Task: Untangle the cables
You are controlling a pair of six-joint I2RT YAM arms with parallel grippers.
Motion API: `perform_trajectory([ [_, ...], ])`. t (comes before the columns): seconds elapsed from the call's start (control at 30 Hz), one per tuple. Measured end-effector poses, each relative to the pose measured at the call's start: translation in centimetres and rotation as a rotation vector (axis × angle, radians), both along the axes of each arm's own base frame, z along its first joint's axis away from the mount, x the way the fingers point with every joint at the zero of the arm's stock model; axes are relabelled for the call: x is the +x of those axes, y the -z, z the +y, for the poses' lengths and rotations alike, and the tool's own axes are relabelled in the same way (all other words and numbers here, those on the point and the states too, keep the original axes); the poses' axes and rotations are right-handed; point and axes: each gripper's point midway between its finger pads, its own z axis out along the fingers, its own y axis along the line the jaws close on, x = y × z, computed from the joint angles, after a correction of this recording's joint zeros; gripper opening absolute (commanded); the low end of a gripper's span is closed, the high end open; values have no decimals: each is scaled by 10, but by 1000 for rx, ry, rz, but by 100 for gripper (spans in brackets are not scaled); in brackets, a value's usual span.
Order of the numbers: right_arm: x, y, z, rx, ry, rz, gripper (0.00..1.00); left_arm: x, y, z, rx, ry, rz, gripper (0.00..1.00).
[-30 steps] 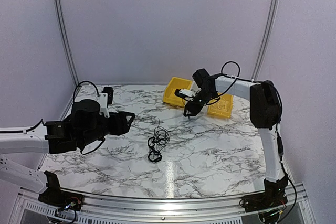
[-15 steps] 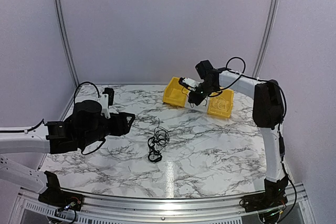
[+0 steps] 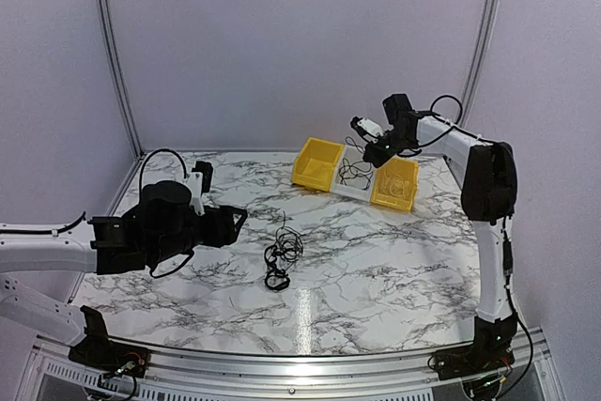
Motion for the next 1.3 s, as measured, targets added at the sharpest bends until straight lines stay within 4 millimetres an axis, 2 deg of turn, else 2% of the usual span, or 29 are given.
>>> perform_trajectory([
  [0.33,4,38,16,-11,-48,39,0,-2,1,-2,-6,7,8,70],
  [0.57,2,44,20,-36,-69,40,0,-2,3,-3,-2,8,13,70],
  [0.93,-20,66,35,-109,-133,66,0,-1,3,-4,-5,8,11,70],
  [1.17,-32,73,34,-153,-157,81,0,0,4,-7,-10,9,8,70],
  [1.2,-32,72,33,-158,-156,80,1,0,3,-7,-12,10,7,70],
  [1.3,-33,71,31,-172,-154,76,17,0,3,-8,-16,12,5,70],
])
